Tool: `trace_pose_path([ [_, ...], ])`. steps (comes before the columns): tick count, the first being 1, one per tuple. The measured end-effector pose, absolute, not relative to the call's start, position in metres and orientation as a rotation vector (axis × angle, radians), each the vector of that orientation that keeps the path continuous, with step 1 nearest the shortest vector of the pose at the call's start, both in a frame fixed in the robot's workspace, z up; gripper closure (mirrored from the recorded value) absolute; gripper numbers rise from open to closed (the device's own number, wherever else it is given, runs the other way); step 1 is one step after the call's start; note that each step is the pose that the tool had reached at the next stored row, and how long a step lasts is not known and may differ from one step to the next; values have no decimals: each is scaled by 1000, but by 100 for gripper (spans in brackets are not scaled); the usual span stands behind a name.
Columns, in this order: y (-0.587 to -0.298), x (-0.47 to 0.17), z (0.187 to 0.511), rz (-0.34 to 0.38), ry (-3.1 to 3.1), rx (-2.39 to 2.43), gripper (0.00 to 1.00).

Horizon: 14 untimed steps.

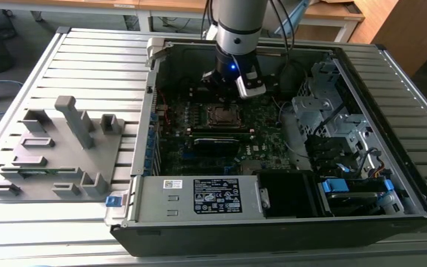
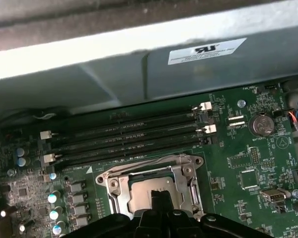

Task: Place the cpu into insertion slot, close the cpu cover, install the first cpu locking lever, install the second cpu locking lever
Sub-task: 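Install the first cpu locking lever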

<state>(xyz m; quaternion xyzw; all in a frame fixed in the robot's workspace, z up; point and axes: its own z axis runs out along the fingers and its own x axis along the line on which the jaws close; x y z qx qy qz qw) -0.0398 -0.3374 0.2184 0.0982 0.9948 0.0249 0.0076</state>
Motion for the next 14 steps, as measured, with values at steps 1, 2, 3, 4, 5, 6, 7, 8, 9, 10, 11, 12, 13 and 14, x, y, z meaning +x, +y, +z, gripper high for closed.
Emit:
trace_pose_path([
  [1, -338, -40, 218, 77, 3111, 303, 89],
  [2, -338, -41, 218, 75, 3111, 300, 89],
  [3, -339, -42, 218, 74, 3111, 298, 89],
  [4, -339, -42, 218, 73, 3111, 296, 89],
  [5, -339, -42, 218, 72, 3111, 295, 89],
  [6, -340, -43, 218, 70, 3112, 293, 89],
  [7, -340, -43, 218, 69, 3112, 292, 89],
  [8, -341, -43, 217, 69, 3112, 292, 89],
  [9, -342, -43, 217, 67, 3112, 291, 89],
  [10, -343, -43, 217, 66, 3112, 290, 89],
  [11, -343, -43, 217, 66, 3112, 289, 89],
  [12, -344, -43, 217, 65, 3112, 289, 89],
  [13, -344, -43, 217, 65, 3112, 289, 89],
  [14, -344, -43, 217, 65, 3112, 289, 89],
])
